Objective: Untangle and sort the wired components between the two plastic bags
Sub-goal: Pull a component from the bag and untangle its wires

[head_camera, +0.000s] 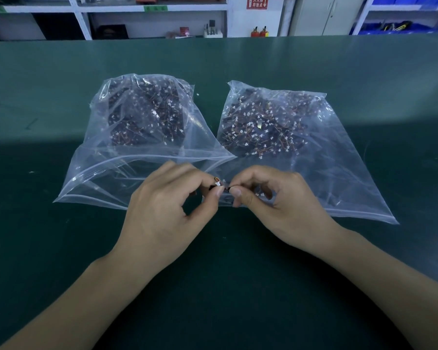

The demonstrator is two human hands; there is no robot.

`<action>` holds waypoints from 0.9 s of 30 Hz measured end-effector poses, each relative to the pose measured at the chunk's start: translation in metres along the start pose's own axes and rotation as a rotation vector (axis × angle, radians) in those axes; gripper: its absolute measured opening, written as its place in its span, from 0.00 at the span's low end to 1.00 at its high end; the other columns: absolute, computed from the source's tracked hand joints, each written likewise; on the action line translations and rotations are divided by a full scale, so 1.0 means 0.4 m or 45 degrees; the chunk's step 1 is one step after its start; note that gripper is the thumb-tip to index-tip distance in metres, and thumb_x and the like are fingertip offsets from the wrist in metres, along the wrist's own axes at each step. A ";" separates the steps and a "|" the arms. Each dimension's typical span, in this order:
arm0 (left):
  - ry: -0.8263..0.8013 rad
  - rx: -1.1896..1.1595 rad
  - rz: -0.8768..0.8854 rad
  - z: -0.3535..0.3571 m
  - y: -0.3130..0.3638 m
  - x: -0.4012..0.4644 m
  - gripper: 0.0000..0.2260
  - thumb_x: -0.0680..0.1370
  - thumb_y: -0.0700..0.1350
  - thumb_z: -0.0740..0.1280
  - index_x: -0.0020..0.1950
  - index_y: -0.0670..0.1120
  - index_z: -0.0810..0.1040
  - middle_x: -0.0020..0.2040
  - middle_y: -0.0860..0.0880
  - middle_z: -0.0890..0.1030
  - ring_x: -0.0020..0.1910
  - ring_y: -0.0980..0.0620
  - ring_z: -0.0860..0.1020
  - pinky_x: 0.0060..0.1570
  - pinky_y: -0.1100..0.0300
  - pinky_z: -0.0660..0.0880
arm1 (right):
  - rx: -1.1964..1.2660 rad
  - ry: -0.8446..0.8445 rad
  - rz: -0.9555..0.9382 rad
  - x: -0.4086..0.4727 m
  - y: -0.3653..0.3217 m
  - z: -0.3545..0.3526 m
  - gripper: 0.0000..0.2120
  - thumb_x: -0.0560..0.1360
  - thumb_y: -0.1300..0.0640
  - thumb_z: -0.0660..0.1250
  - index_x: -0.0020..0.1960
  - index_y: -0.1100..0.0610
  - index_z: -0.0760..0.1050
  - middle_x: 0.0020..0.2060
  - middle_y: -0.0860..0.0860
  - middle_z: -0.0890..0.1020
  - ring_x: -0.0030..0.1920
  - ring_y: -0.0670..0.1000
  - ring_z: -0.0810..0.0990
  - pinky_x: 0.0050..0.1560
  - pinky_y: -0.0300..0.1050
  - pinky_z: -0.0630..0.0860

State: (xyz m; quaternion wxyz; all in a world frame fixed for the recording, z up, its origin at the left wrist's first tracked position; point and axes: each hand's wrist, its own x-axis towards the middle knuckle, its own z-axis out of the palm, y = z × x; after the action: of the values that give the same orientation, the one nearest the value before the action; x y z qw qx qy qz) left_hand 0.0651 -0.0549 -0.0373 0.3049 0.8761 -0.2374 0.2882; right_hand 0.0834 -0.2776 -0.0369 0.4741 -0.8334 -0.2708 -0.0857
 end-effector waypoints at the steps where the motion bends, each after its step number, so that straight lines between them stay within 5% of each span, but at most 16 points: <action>1: -0.003 -0.005 -0.003 0.000 -0.002 0.000 0.06 0.82 0.49 0.70 0.46 0.50 0.83 0.41 0.60 0.78 0.42 0.54 0.74 0.42 0.55 0.72 | 0.001 0.011 0.003 0.000 0.000 0.000 0.02 0.82 0.59 0.73 0.50 0.55 0.84 0.38 0.45 0.85 0.43 0.48 0.84 0.47 0.33 0.73; 17: 0.006 -0.009 0.005 0.000 -0.003 -0.002 0.06 0.82 0.48 0.71 0.45 0.49 0.84 0.41 0.59 0.79 0.42 0.53 0.75 0.40 0.53 0.73 | -0.036 0.003 -0.027 0.001 0.003 -0.001 0.02 0.82 0.59 0.72 0.51 0.55 0.83 0.40 0.45 0.85 0.45 0.50 0.84 0.48 0.39 0.76; 22: 0.003 -0.011 0.019 0.004 -0.007 -0.002 0.06 0.82 0.48 0.72 0.45 0.50 0.84 0.41 0.59 0.79 0.42 0.54 0.75 0.40 0.54 0.73 | -0.075 -0.016 -0.035 0.002 0.001 -0.002 0.03 0.82 0.58 0.71 0.50 0.55 0.83 0.40 0.45 0.85 0.46 0.50 0.84 0.50 0.47 0.79; 27: -0.004 0.019 -0.021 0.004 -0.021 -0.005 0.07 0.84 0.49 0.69 0.54 0.50 0.86 0.46 0.59 0.81 0.44 0.53 0.76 0.41 0.52 0.75 | -0.125 0.004 -0.001 0.003 0.007 -0.009 0.08 0.80 0.52 0.74 0.58 0.51 0.83 0.45 0.44 0.84 0.49 0.49 0.82 0.52 0.46 0.78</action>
State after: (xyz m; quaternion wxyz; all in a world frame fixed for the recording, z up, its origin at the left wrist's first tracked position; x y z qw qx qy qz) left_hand 0.0693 -0.0498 -0.0428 0.3005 0.8807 -0.2286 0.2862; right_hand 0.0863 -0.2811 -0.0365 0.4332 -0.8554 -0.2657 -0.1004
